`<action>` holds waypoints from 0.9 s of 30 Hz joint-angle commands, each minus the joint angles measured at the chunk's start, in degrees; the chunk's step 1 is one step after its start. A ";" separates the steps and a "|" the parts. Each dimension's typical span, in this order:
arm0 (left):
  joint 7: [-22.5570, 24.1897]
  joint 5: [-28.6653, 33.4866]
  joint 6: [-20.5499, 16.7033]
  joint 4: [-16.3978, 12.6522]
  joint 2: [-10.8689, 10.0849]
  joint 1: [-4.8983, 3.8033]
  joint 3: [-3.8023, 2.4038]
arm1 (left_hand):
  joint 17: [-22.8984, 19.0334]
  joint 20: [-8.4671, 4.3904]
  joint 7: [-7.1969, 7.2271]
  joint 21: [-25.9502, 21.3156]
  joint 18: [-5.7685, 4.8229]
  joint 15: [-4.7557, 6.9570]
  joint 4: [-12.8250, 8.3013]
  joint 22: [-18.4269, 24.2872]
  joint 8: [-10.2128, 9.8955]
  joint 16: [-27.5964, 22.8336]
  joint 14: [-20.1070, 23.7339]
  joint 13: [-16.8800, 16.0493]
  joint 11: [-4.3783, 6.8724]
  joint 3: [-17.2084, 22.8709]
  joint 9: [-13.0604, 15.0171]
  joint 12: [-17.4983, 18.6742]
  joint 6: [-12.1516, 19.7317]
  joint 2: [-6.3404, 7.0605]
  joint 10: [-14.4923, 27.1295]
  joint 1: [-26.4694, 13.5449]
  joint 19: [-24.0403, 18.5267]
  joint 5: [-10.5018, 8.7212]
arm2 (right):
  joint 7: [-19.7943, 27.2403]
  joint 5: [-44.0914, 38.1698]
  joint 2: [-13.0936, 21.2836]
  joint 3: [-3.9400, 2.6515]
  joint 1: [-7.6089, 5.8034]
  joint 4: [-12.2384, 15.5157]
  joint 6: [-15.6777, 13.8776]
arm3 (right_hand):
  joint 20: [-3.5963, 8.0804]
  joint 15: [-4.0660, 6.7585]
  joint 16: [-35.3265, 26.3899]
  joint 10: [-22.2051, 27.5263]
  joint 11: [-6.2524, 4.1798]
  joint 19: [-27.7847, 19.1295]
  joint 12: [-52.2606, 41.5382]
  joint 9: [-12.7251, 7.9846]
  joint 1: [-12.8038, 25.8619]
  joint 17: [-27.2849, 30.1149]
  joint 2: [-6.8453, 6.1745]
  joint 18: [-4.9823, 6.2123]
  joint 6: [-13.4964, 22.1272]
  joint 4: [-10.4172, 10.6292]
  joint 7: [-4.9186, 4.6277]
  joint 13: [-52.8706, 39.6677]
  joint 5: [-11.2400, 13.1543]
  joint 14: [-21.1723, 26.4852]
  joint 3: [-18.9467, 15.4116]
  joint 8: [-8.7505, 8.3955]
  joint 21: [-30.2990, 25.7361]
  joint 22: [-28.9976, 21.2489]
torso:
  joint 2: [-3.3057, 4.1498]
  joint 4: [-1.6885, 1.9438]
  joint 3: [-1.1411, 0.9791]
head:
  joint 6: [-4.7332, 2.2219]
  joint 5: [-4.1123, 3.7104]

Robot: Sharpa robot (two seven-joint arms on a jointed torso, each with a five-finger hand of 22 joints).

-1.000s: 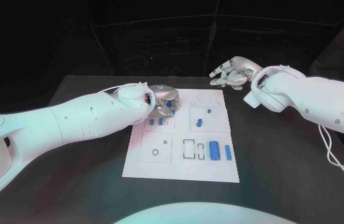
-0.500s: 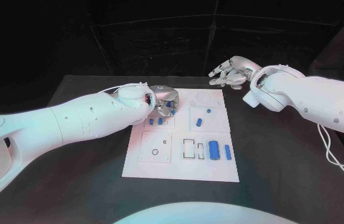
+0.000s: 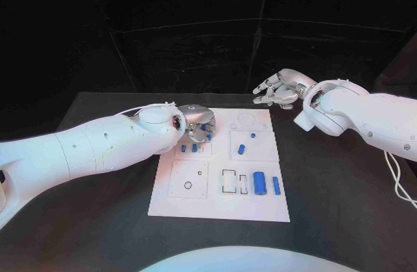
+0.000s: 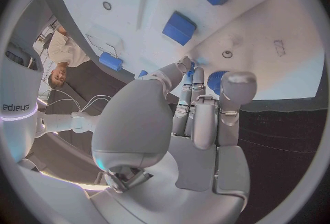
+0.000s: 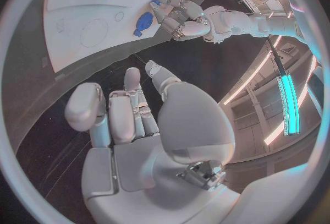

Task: Assemble the parts on the task board

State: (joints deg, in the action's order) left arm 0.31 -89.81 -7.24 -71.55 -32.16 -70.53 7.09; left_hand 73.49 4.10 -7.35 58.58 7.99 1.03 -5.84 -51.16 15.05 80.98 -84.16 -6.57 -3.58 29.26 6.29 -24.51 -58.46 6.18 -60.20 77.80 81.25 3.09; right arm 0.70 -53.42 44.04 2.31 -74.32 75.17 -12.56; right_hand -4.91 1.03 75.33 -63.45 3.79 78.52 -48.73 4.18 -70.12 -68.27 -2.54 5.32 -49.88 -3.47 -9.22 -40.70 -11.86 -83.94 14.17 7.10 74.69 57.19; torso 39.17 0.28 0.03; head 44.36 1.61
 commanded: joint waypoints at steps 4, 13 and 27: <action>1.31 -0.34 -4.03 -2.10 -1.78 -0.12 -0.63 | 0.08 0.06 -0.02 0.46 -0.95 0.29 -0.02 -0.22 -0.41 0.32 -2.06 0.14 0.07 0.32 -0.16 0.39 -0.45 -0.22 -0.51 -0.51 0.55 -0.26 | 0.56 -0.24 -0.06 -0.04 -0.10 -0.14 0.35 | -0.03 -0.07 -0.24 0.19 -0.04 -0.41 0.12 0.00 -0.12 0.03 0.39 0.48 0.28 0.19 0.06 -0.06 -0.32 -1.50 -0.10 0.37 -0.34 0.03 | 0.01 0.02 0.01 | -0.47 0.26; 0.66 1.89 -3.70 -3.92 -5.10 -0.10 -1.08 | -0.02 0.10 -0.10 0.59 -0.97 0.24 -0.08 -0.40 -0.72 0.30 -2.08 0.34 -0.01 0.49 -0.33 0.83 -0.49 0.09 -0.61 -0.87 0.59 -0.26 | 0.61 -0.55 0.03 -0.04 -0.09 -0.18 0.38 | -0.03 -0.07 -0.24 0.19 -0.04 -0.41 0.12 0.00 -0.12 0.03 0.39 0.48 0.28 0.19 0.06 -0.06 -0.32 -1.50 -0.10 0.37 -0.34 0.03 | -0.04 0.10 -0.07 | -0.76 0.17; -0.03 3.38 -3.10 -4.61 -8.88 -0.06 -1.09 | -0.13 0.12 -0.08 0.77 -1.00 0.21 -0.12 -0.64 -0.87 0.27 -2.07 0.46 -0.02 0.56 -0.42 1.10 -0.65 0.33 -0.80 -1.16 0.62 -0.26 | 0.68 -0.60 0.10 -0.04 -0.08 -0.31 0.38 | -0.03 -0.07 -0.24 0.19 -0.04 -0.41 0.12 0.00 -0.12 0.03 0.39 0.48 0.28 0.19 0.06 -0.06 -0.32 -1.50 -0.10 0.37 -0.34 0.03 | -0.01 -0.03 0.00 | -0.91 0.46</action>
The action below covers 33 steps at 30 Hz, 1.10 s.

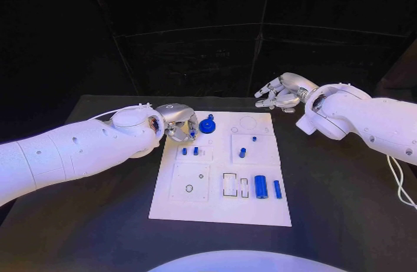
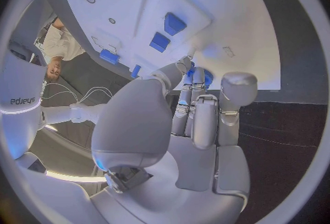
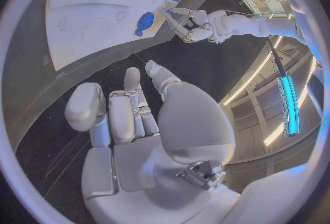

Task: Assemble the parts on the task board

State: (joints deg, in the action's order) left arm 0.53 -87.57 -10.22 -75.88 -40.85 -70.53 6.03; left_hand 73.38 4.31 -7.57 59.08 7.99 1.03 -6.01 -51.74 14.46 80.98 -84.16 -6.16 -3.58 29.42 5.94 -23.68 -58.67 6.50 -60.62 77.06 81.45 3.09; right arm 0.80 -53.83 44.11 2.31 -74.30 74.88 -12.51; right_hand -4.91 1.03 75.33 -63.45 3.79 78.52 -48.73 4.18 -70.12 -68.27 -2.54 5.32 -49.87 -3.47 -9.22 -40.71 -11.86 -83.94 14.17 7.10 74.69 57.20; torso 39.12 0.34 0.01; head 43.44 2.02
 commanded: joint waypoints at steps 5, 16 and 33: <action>-0.34 1.29 -0.07 -0.37 -0.50 -0.05 -0.04 | -0.07 -0.07 0.14 0.26 -1.00 0.22 0.05 -0.05 -0.31 0.25 -2.07 0.07 -0.02 0.40 -0.08 0.32 -0.46 0.06 -0.42 -0.48 0.41 -0.27 | 0.58 -0.19 0.00 -0.03 -0.09 -0.07 0.36 | -0.02 -0.06 -0.26 0.16 -0.05 -0.39 0.07 0.00 -0.22 0.03 0.46 0.47 0.28 0.17 0.06 -0.04 -0.44 -1.52 -0.05 0.46 -0.35 0.06 | 0.08 -0.13 0.01 | -0.04 0.09; -0.94 1.83 2.06 0.37 0.07 -0.03 -0.02 | -0.13 -0.07 0.15 0.32 -1.00 0.22 0.07 -0.14 -0.42 0.23 -2.07 0.15 -0.01 0.40 -0.15 0.49 -0.56 0.23 -0.57 -0.73 0.42 -0.27 | 0.58 -0.19 -0.08 -0.03 -0.09 -0.12 0.40 | -0.02 -0.06 -0.26 0.16 -0.05 -0.39 0.07 0.00 -0.22 0.03 0.46 0.47 0.28 0.17 0.06 -0.04 -0.44 -1.52 -0.05 0.46 -0.35 0.06 | 0.13 -0.14 -0.02 | 0.25 0.07; -1.48 1.89 4.26 1.19 0.82 0.11 0.01 | -0.30 -0.06 0.15 0.23 -0.98 0.21 0.12 -0.05 -0.50 0.15 -2.04 0.20 -0.02 0.40 -0.19 0.61 -0.61 0.30 -0.64 -0.91 0.37 -0.28 | 0.57 -0.19 -0.14 -0.03 -0.09 -0.11 0.41 | -0.02 -0.06 -0.26 0.16 -0.05 -0.39 0.07 0.00 -0.22 0.03 0.46 0.47 0.28 0.17 0.06 -0.04 -0.44 -1.52 -0.05 0.46 -0.35 0.06 | 0.09 -0.08 -0.02 | 0.51 0.13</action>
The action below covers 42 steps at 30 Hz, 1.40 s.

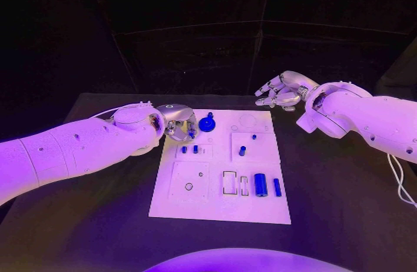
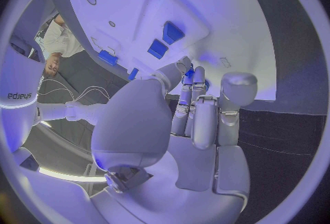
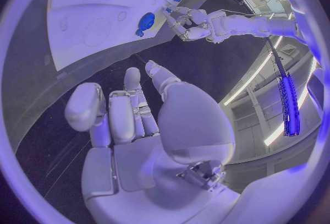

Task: Assemble the parts on the task board

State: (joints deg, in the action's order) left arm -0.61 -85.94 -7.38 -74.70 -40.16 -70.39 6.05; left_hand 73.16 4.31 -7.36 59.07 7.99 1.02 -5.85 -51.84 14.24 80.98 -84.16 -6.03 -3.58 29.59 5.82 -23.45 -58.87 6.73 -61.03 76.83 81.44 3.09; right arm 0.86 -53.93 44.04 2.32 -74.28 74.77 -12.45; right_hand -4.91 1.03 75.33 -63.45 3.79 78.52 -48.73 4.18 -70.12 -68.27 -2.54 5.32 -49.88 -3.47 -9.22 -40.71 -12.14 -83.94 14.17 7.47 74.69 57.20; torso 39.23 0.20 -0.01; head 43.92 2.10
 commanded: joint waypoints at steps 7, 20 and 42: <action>-0.12 0.26 1.05 0.04 0.36 0.01 -0.01 | -0.11 -0.06 -0.05 0.24 -0.98 0.22 -0.05 0.05 -0.29 0.13 -2.03 0.08 -0.01 0.23 -0.08 0.41 -0.42 0.09 -0.25 -0.70 0.38 -0.29 | 0.52 -0.09 -0.12 -0.04 -0.11 -0.02 0.36 | -0.02 -0.06 -0.27 0.16 -0.05 -0.39 0.07 0.00 -0.22 0.03 0.46 0.47 0.28 0.18 0.06 -0.04 -0.17 -1.52 -0.05 0.09 -0.35 0.06 | 0.00 0.04 0.00 | 0.07 0.04; -0.08 0.27 -0.26 -0.08 0.66 0.04 -0.01 | -0.10 -0.05 -0.03 0.29 -0.99 0.22 -0.03 -0.03 -0.34 0.14 -2.03 0.11 0.01 0.26 -0.11 0.48 -0.49 0.08 -0.34 -0.78 0.37 -0.29 | 0.50 -0.09 -0.07 -0.04 -0.11 0.06 0.32 | -0.02 -0.06 -0.27 0.16 -0.05 -0.39 0.07 0.00 -0.22 0.03 0.46 0.47 0.28 0.18 0.06 -0.04 -0.17 -1.52 -0.05 0.09 -0.35 0.06 | -0.01 0.04 -0.01 | 0.29 -0.04; -1.86 0.27 2.69 0.14 0.71 0.04 -0.01 | -1.20 0.39 -0.70 -0.43 -0.95 -0.46 -0.14 0.53 -2.31 -0.40 -1.66 1.15 -0.92 0.09 -1.08 2.90 1.30 1.39 1.84 -1.80 -0.16 -0.30 | 0.42 -0.09 -0.09 -0.04 -0.11 -0.02 0.44 | -0.02 -0.06 -0.27 0.16 -0.05 -0.39 0.07 0.00 -0.22 0.03 0.46 0.47 0.28 0.18 0.06 -0.04 -0.17 -1.52 -0.05 0.09 -0.35 0.06 | -0.05 0.06 0.00 | 0.48 -0.07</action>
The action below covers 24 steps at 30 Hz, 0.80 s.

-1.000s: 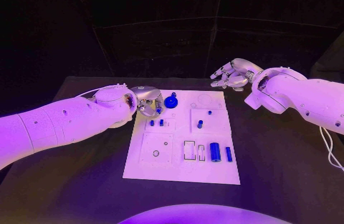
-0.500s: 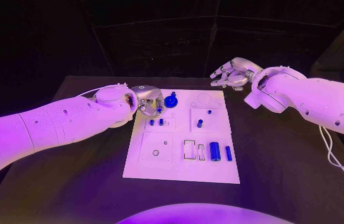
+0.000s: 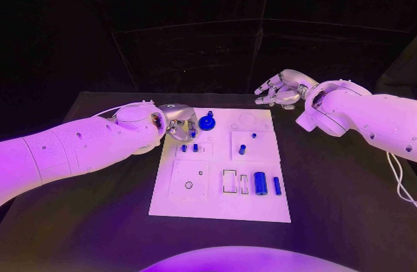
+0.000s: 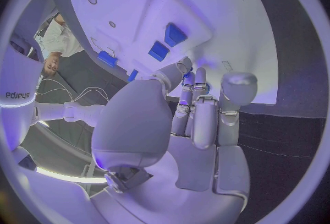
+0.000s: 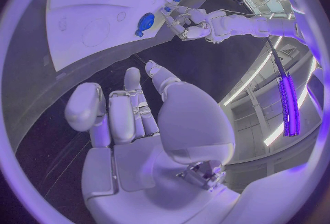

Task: Assemble the parts on the task board

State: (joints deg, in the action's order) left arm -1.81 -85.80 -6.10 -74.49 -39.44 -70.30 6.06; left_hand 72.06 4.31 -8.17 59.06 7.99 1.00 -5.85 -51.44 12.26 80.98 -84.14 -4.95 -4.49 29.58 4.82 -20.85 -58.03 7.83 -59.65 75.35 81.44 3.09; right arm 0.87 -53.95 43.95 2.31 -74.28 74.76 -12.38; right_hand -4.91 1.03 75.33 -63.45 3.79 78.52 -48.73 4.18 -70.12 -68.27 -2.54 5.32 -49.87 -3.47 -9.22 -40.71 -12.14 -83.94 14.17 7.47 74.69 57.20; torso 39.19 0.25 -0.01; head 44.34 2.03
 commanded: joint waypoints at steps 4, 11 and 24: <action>-0.47 0.12 1.33 -0.12 -0.05 -0.05 -0.02 | -0.22 0.48 0.02 -0.48 -0.94 -0.53 -0.18 0.14 -0.52 -0.45 -1.64 0.20 -0.12 -0.04 -0.19 0.56 0.60 0.58 0.72 -0.45 -0.21 -0.30 | 0.42 -0.07 0.00 -0.03 -0.11 -0.03 0.38 | -0.02 -0.06 -0.31 0.17 -0.05 -0.40 0.08 0.00 -0.27 0.06 0.46 0.48 0.31 0.17 0.06 0.04 -0.21 -1.53 -0.05 0.15 -0.39 0.01 | -0.02 0.01 -0.03 | 0.07 0.03; 0.13 0.13 -0.08 -0.02 -0.10 -0.05 -0.02 | -0.20 0.54 -0.01 -0.39 -0.95 -0.59 -0.25 0.01 -0.70 -0.42 -1.65 0.28 -0.17 -0.08 -0.28 0.71 0.76 0.74 0.85 -0.45 -0.21 -0.30 | 0.44 -0.07 -0.06 -0.03 -0.11 -0.11 0.42 | -0.02 -0.06 -0.32 0.17 -0.04 -0.41 0.08 -0.01 -0.28 0.07 0.46 0.48 0.32 0.17 0.06 0.06 -0.23 -1.53 -0.05 0.17 -0.40 -0.01 | 0.00 -0.03 0.00 | -0.02 0.04; 0.21 0.97 -2.73 -0.03 -1.25 -0.04 -0.03 | -1.40 1.53 -0.48 -5.53 0.03 -1.73 -0.79 5.64 -5.14 -0.95 -1.40 1.40 -1.72 -1.50 -1.17 5.03 7.40 2.02 8.62 0.23 -1.92 -0.30 | 0.45 -0.40 0.06 -0.03 -0.11 -0.28 -0.12 | -0.06 -0.09 -1.91 3.16 0.00 -1.76 4.66 0.01 -0.48 1.85 0.44 1.03 0.30 0.28 0.03 4.03 -0.25 -1.00 0.44 0.70 -2.33 -3.38 | -0.01 0.05 0.03 | -0.29 -0.01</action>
State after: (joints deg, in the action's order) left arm -1.96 -85.60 -6.77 -74.48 -40.45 -70.30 6.06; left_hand 70.73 5.86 -8.58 54.19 7.99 -0.36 -6.64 -46.51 7.36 80.31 -84.05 -3.59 -6.04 28.41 3.61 -16.26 -51.03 9.61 -51.93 75.18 79.89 3.09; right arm 0.86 -53.98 43.97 2.31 -74.28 74.49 -12.36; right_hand -4.90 1.03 73.99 -60.94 3.78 77.23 -45.18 4.18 -70.43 -67.06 -2.23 5.32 -49.88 -3.29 -9.22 -37.51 -12.14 -83.94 14.35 7.98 72.86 54.66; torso 39.18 0.25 -0.02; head 44.10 2.06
